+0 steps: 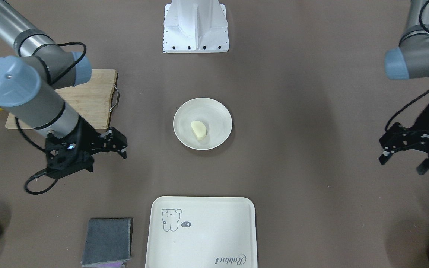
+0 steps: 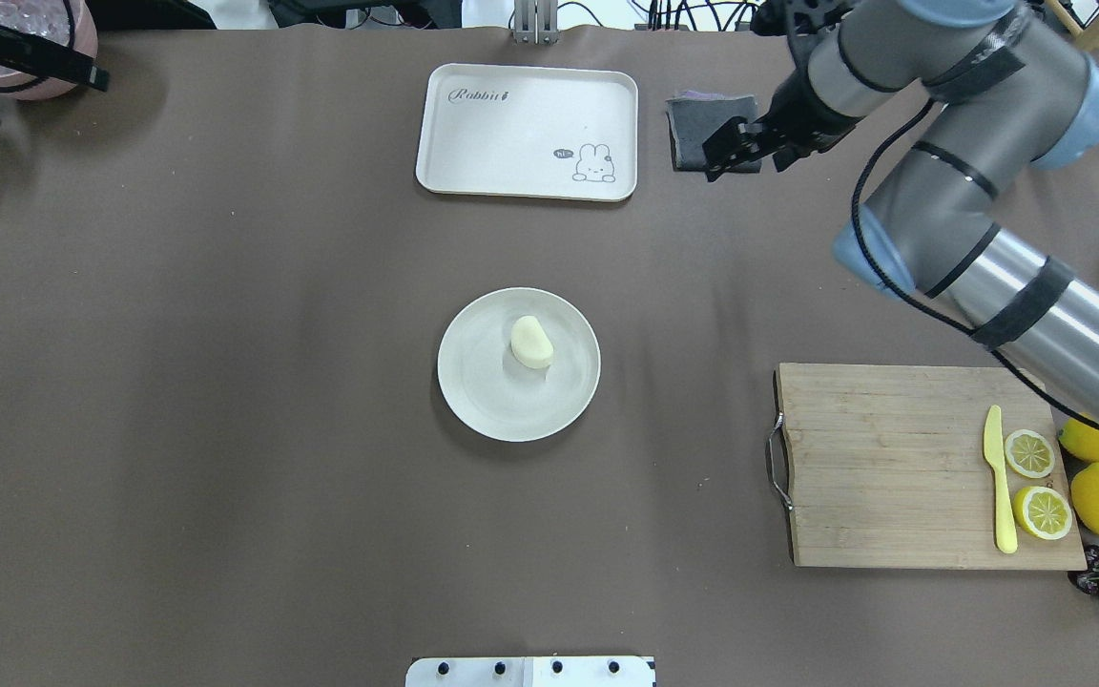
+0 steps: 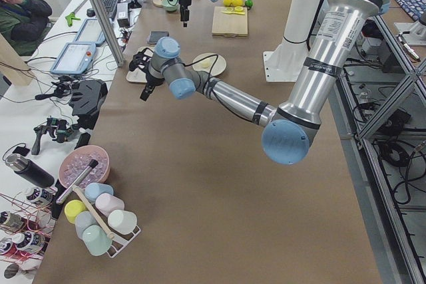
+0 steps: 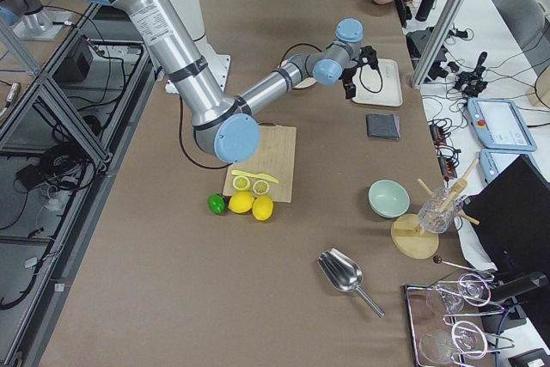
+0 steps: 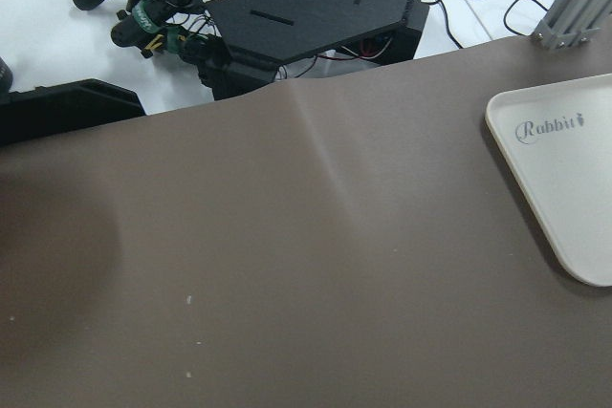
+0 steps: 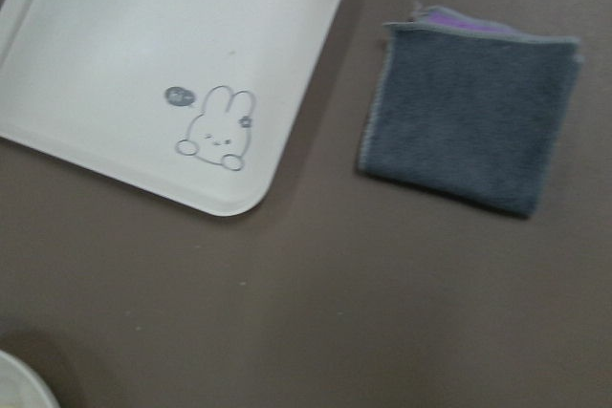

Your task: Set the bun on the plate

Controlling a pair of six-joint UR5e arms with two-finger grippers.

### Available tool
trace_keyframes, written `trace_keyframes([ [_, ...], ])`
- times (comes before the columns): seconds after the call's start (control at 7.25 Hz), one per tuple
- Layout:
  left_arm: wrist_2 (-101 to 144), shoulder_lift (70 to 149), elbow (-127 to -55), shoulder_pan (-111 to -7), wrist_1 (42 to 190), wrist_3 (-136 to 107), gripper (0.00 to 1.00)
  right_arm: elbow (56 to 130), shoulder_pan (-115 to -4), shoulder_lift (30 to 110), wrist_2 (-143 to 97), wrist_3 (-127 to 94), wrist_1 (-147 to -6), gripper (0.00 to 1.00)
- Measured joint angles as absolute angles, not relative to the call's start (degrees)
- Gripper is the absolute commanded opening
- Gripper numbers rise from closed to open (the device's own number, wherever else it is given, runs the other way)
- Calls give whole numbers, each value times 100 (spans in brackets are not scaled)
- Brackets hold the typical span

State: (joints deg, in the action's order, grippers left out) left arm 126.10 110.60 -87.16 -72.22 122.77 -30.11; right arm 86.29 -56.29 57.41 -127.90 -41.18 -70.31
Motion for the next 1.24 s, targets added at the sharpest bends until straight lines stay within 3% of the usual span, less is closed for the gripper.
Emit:
trace_keyframes([
  [0.55,13171,10968,-7969,-8431,11478,-2790,98,8655,-6916,6336,-13172,-4037,-7801,100],
  [1.24,12914,11127,-7495,-8862,10392,-2803,98,8657,-7877,7065,-13122,-2910,-8227,100],
])
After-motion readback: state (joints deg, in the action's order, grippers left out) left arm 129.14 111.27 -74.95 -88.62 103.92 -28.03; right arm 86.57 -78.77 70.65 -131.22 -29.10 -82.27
